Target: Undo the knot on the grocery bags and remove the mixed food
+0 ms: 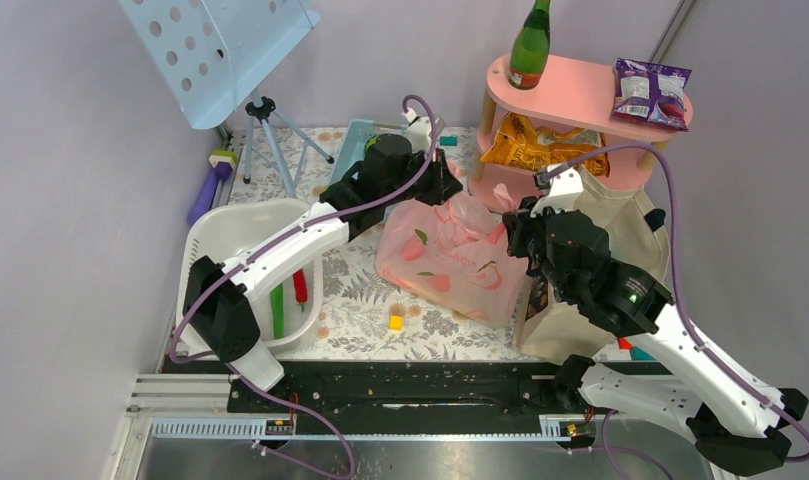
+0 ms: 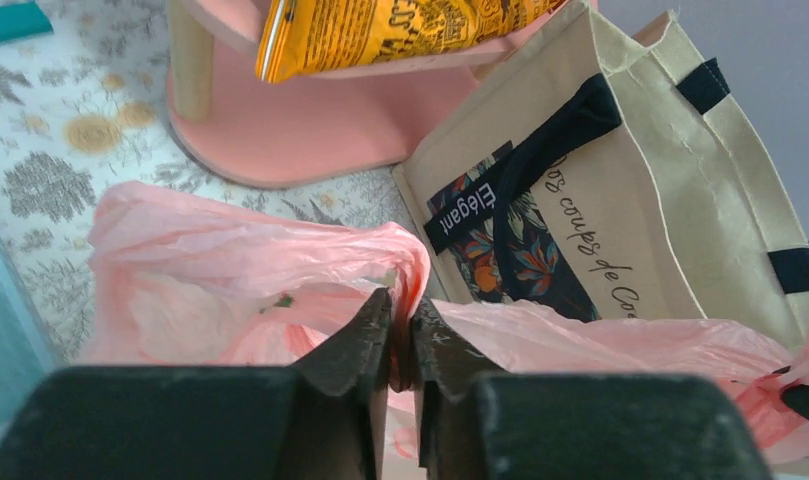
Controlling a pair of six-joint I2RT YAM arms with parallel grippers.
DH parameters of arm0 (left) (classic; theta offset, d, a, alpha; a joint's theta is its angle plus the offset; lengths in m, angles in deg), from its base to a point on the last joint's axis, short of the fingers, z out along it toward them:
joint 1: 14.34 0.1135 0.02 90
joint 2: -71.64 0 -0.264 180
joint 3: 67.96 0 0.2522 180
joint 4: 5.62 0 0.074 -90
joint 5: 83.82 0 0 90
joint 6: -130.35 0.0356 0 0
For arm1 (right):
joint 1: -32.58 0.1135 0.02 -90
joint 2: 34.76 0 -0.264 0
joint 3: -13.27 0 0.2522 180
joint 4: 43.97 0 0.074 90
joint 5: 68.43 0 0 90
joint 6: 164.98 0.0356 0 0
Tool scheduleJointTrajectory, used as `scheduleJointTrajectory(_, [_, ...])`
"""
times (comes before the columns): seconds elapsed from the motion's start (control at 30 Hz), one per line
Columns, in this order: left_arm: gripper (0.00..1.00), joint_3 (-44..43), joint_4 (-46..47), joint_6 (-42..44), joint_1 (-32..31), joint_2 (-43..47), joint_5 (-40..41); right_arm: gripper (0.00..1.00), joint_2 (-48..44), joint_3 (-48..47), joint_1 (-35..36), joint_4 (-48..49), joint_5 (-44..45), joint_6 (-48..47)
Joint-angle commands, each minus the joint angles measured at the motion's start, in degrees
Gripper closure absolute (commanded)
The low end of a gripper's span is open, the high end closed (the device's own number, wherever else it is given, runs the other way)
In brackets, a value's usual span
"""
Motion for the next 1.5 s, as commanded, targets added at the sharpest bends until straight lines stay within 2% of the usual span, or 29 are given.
scheduleJointTrajectory(0.0, [0.97, -1.5, 8.4, 1.6, 0.0, 0.8, -1.5, 1.0, -1.1, 0.2, -0.5, 0.3, 2.9, -0.4])
scheduleJointTrajectory(0.03, [1.0, -1.1, 8.5, 2.0, 0.0, 1.5, -0.7, 1.0, -1.1, 0.3, -0.6, 0.2, 3.1, -0.4])
scheduleJointTrajectory(0.17, [1.0, 2.8, 9.7, 3.8, 1.2, 6.9, 1.4, 1.0, -1.4, 2.4, -1.4, 1.8, 2.2, 0.5])
scheduleJointTrajectory(0.27, [1.0, 7.2, 10.1, 2.1, 5.3, 11.2, -2.9, 1.0, -1.5, 5.3, -3.8, 4.3, -0.3, 2.8])
scheduleJointTrajectory(0.33, [1.0, 7.9, 6.1, 3.0, 8.2, 14.1, -8.2, 1.0, -0.8, 6.1, -6.3, 4.5, -2.2, 4.3])
scheduleJointTrajectory(0.47, [1.0, 7.9, -5.3, 11.6, 10.5, 19.2, -15.2, 0.98, 0.2, 6.6, -12.9, 4.5, -7.3, 5.7])
scheduleJointTrajectory(0.6, [1.0, 9.5, -12.2, 15.8, 11.4, 22.8, -19.7, 0.79, 0.2, 6.7, -19.9, 4.0, -10.9, 6.5])
scheduleJointTrajectory(0.8, [1.0, 12.5, -9.7, 16.6, 12.8, 27.6, -24.0, 0.52, 0.2, 3.5, -27.0, 0.8, -13.3, 6.5])
scheduleJointTrajectory(0.87, [1.0, 13.8, -6.9, 15.0, 13.3, 28.5, -25.6, 0.33, 0.3, 1.6, -28.2, -0.7, -15.2, 5.6])
scheduleJointTrajectory(0.93, [1.0, 15.8, -3.8, 12.5, 13.7, 29.4, -26.0, 0.04, 0.1, -0.6, -28.3, -1.9, -18.7, 4.0])
scheduleJointTrajectory(0.97, [1.0, 17.6, -2.6, 11.4, 13.8, 29.9, -25.0, 0.01, 0.0, -1.4, -28.3, -1.9, -21.6, 2.3])
scheduleJointTrajectory(1.07, [1.0, 20.7, -0.6, 8.0, 13.8, 30.0, -21.2, 0.01, 0.3, -4.4, -28.3, -2.1, -32.0, -1.8])
scheduleJointTrajectory(1.2, [1.0, 18.9, -4.2, 8.4, 13.8, 28.8, -18.4, 0.0, 1.9, -8.9, -28.3, -0.8, -46.3, -2.4])
scheduleJointTrajectory(1.3, [1.0, 19.5, -4.7, 8.6, 13.8, 29.3, -15.2, 0.06, 4.6, -12.7, -28.2, 2.1, -54.7, -1.0])
scheduleJointTrajectory(1.4, [1.0, 19.1, -5.7, 9.5, 13.8, 29.8, -14.2, 0.09, 9.8, -19.2, -27.0, 0.9, -57.4, -1.5])
scheduleJointTrajectory(1.47, [1.0, 19.4, -5.3, 9.7, 13.8, 30.6, -14.4, 0.1, 13.7, -24.2, -24.4, -2.9, -55.3, -3.6])
